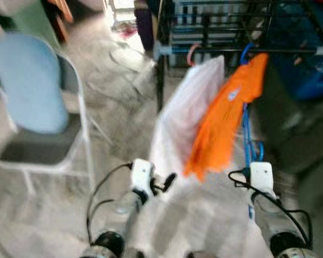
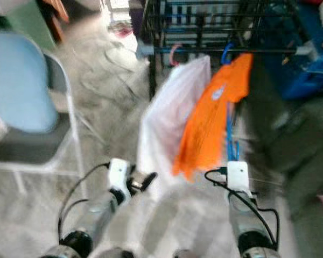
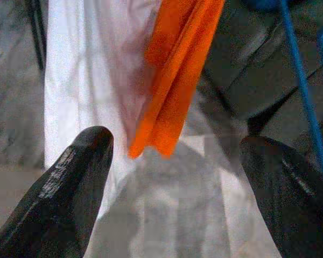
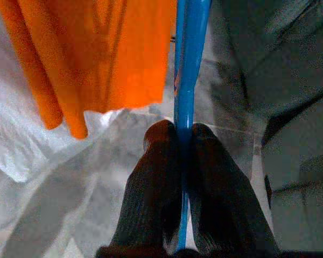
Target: Hang hanger
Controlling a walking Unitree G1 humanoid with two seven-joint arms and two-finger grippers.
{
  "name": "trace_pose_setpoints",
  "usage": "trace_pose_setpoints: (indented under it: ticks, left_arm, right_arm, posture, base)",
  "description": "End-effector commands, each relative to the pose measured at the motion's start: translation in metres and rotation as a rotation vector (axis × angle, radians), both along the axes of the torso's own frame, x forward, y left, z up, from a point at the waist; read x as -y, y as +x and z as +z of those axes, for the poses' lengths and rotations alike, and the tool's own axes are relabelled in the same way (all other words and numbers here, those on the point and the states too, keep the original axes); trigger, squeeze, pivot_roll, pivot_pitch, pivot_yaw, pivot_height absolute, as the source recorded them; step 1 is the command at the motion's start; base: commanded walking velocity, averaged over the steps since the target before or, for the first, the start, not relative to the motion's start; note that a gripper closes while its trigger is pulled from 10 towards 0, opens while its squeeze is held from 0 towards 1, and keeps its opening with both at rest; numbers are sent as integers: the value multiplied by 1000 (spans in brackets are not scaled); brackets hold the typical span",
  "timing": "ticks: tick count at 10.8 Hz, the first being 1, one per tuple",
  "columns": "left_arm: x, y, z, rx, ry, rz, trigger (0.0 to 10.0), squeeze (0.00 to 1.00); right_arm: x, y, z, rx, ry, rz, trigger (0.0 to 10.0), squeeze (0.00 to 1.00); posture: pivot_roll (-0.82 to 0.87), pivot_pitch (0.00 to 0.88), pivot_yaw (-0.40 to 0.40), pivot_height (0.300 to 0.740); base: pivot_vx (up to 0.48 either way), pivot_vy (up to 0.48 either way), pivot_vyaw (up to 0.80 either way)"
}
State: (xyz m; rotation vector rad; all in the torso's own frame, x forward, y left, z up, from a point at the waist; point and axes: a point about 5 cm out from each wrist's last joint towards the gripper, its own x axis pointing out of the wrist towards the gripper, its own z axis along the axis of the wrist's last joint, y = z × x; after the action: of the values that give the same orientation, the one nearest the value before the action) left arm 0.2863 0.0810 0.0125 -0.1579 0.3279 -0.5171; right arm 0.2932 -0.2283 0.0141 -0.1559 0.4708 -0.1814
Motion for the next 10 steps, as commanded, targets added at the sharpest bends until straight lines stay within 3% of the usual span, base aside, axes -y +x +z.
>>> trace_pose_setpoints:
  ticks: [1,4,8,10]
  left_arm:
    - [-2,2,0,-4,9,18,10000,0]
    - [-10,4,1,4,4,72,10000,0]
    - [-9,2,-1,-7,-23,78,10000,0]
    - [-7,1,-1,-10,-32,75,10000,0]
  right_arm:
    - [2,0,1,0,-3,1,10000,0]
    - [4,-1,1,8,-11,5,10000,0]
    - [8,6,12,31,-35,45,10000,0]
    - [14,11,21,72,-28,2,10000,0]
  posture:
    - [-81,166,57,740]
    - [-88,157,56,740]
    - [-92,155,48,740]
    - [-92,158,48,740]
  base:
    - [262,0,0]
    - [0,0,0]
    - [310,0,0]
    - [349,0,0]
